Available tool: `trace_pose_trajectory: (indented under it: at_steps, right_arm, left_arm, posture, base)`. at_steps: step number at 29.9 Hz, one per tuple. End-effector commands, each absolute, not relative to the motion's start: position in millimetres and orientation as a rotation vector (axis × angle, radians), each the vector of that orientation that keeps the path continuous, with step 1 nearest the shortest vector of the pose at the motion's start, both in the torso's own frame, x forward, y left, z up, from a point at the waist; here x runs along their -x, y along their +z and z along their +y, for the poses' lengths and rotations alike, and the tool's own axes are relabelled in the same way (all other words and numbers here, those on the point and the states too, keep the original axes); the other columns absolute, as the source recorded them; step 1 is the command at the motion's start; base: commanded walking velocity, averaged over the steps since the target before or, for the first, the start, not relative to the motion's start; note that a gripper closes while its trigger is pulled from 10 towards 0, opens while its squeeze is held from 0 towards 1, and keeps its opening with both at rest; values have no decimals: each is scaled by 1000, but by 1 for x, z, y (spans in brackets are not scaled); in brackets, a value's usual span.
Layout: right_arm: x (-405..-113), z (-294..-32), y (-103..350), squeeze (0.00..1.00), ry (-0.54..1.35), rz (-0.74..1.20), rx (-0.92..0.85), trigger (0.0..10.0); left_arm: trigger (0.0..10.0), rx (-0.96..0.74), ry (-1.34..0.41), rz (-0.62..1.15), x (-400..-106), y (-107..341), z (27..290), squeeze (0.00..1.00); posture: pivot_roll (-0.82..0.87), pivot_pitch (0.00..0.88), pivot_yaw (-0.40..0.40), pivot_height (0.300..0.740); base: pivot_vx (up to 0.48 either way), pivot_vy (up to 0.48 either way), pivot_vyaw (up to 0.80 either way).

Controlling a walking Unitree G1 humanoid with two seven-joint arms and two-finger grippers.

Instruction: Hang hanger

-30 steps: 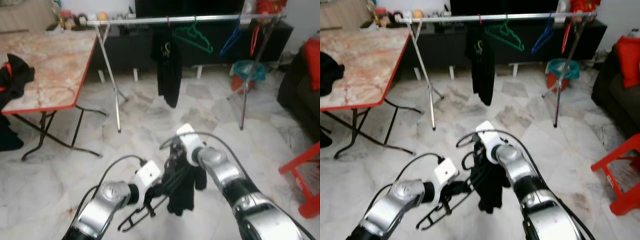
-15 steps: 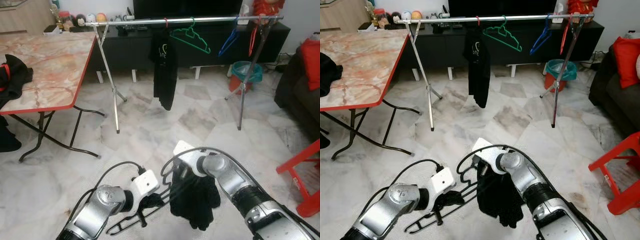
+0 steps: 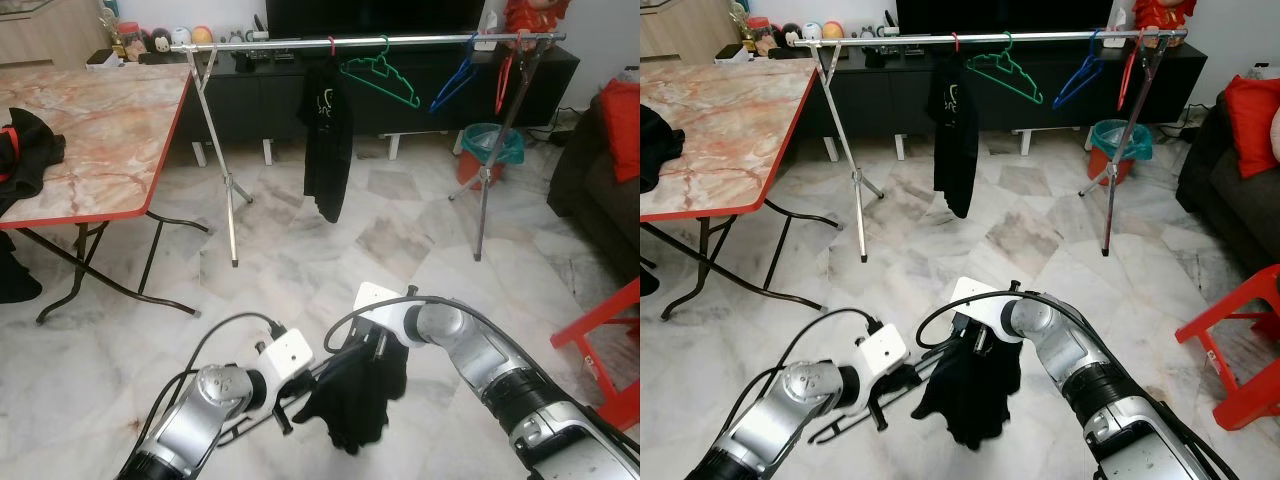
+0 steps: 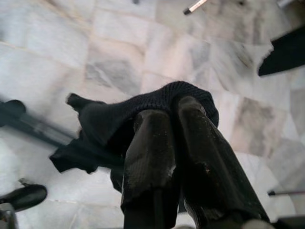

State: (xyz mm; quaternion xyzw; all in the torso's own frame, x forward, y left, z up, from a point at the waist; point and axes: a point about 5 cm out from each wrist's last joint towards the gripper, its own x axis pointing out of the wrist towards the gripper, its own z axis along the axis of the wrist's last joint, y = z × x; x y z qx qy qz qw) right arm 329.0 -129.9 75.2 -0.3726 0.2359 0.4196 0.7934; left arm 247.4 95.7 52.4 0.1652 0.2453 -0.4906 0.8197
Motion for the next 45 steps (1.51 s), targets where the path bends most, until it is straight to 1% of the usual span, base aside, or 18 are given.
trace_pose_trajectory:
  at_steps: [1,4,6,11,13,15,19,21,24,28,31,36,38,39,41,42,43,45]
  right_arm:
    - [-327,-122,84,0,957,453,778,10000]
    - [-321,-114,88,0,1043,416,741,10000]
    - [-320,-113,88,0,1058,415,740,10000]
    - [-303,-104,89,0,1233,374,722,10000]
    - [-301,-104,90,0,1249,372,722,10000]
    - [-298,-104,91,0,1271,363,714,10000]
    - [-287,-101,96,0,1374,316,689,10000]
    - [-282,-101,97,0,1407,319,659,10000]
    - [-278,-105,97,0,1440,331,652,10000]
    - [-273,-108,99,0,1475,325,639,10000]
    - [-273,-111,101,0,1467,323,624,10000]
    - [-280,-125,102,0,1383,343,615,10000]
    - [-286,-132,100,0,1311,365,640,10000]
    - [-293,-136,98,0,1238,371,676,10000]
    - [-295,-138,97,0,1217,373,685,10000]
    - [-304,-134,101,0,1138,337,662,10000]
    - [-304,-134,101,0,1138,337,662,10000]
    - [-307,-124,107,0,1128,299,597,10000]
  left_arm:
    - [10000,-316,-1108,470,-245,63,90,0]
    - [10000,-283,-1182,475,-238,65,86,0]
    - [10000,-279,-1195,476,-237,65,86,0]
    - [10000,-281,-1230,446,-236,66,84,0]
    - [10000,-281,-1224,432,-236,67,84,0]
    - [10000,-295,-1192,419,-239,68,84,0]
    - [10000,-347,-974,321,-263,72,89,0]
    - [10000,-318,-862,294,-275,76,93,0]
    - [10000,-292,-821,237,-280,84,93,0]
    - [10000,-285,-804,220,-281,84,93,0]
    - [10000,-292,-786,205,-282,83,92,0]
    - [10000,-247,-723,175,-285,85,95,0]
    - [10000,-227,-696,149,-288,89,97,0]
    - [10000,-191,-659,124,-292,94,99,0]
    - [10000,-178,-648,116,-293,96,99,0]
    - [10000,-166,-631,110,-296,98,99,0]
    - [10000,-166,-631,110,-296,98,99,0]
    - [10000,-157,-623,102,-297,99,98,0]
  posture:
    - [-27,0,-10,740]
    - [-25,0,-10,740]
    - [-26,0,-9,740]
    - [-27,0,-8,740]
    - [-26,0,-8,740]
    - [-28,0,-8,740]
    - [-28,0,-8,740]
    - [-28,0,-10,740]
    - [-24,0,-11,740]
    - [-27,0,-10,740]
    - [-26,0,-11,740]
    - [-25,0,-12,740]
    - [-28,0,-11,740]
    - [-28,0,-11,740]
    - [-28,0,-11,740]
    - [-29,0,-11,740]
    - [-29,0,-11,740]
    - [-30,0,-10,740]
  base:
    - [0,0,0]
    - [0,0,0]
    - [0,0,0]
    - [0,0,0]
    - [0,0,0]
    - [0,0,0]
    - [0,0,0]
    - [0,0,0]
    - [0,0,0]
    - [0,0,0]
    - [0,0,0]
    - [0,0,0]
    - [0,0,0]
    - [0,0,0]
    - [0,0,0]
    - [0,0,0]
    - [0,0,0]
    - [0,0,0]
